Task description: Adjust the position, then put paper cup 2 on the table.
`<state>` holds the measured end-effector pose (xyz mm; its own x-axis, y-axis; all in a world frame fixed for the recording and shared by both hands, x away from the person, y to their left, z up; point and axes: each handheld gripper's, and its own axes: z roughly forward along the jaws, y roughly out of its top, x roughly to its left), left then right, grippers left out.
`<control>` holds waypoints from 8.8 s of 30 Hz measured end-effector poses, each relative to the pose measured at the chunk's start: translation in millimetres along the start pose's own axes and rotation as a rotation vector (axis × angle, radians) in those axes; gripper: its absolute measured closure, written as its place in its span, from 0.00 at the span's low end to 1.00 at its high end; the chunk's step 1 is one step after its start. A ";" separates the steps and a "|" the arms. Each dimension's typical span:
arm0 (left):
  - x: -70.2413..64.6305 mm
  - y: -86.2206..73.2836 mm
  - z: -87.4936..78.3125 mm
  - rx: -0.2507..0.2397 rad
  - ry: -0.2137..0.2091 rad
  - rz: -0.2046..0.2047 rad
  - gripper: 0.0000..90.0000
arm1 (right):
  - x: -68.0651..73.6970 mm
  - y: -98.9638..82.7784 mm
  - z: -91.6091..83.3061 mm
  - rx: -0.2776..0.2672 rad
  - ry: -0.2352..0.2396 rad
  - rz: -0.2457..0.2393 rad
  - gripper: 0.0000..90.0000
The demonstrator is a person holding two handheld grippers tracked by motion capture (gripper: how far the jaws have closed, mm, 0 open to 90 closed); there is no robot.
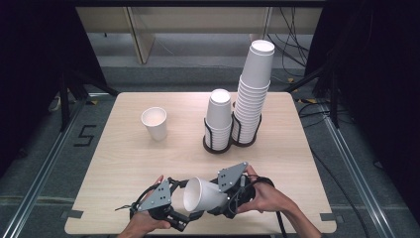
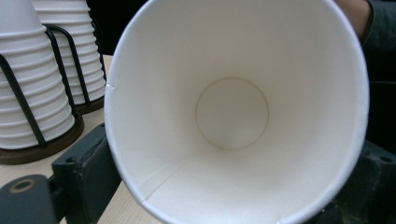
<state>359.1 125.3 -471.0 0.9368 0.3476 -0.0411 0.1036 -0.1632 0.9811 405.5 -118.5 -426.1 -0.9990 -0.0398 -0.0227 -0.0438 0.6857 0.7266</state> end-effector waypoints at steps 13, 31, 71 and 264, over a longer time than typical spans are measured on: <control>2.7 4.1 -3.2 -0.050 -0.020 -0.022 0.14 | -1.4 -2.6 5.1 -0.049 0.027 0.053 0.25; 4.1 10.6 -9.9 -0.113 0.019 -0.080 0.14 | 0.6 -4.4 7.0 -0.048 -0.024 0.082 0.27; 20.0 14.8 -25.3 0.014 0.369 -0.039 0.18 | -16.2 -48.5 -12.7 -0.039 -0.161 0.249 0.22; 5.5 -31.2 -48.1 0.235 0.532 -0.185 0.16 | -8.9 -103.2 -43.3 -0.027 -0.538 0.557 0.23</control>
<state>345.0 176.7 -492.7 0.6071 0.7932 -0.0478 0.3766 -0.2342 0.8963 419.5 -220.3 -471.2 -0.7430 0.6688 0.0258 0.4602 0.4826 0.7452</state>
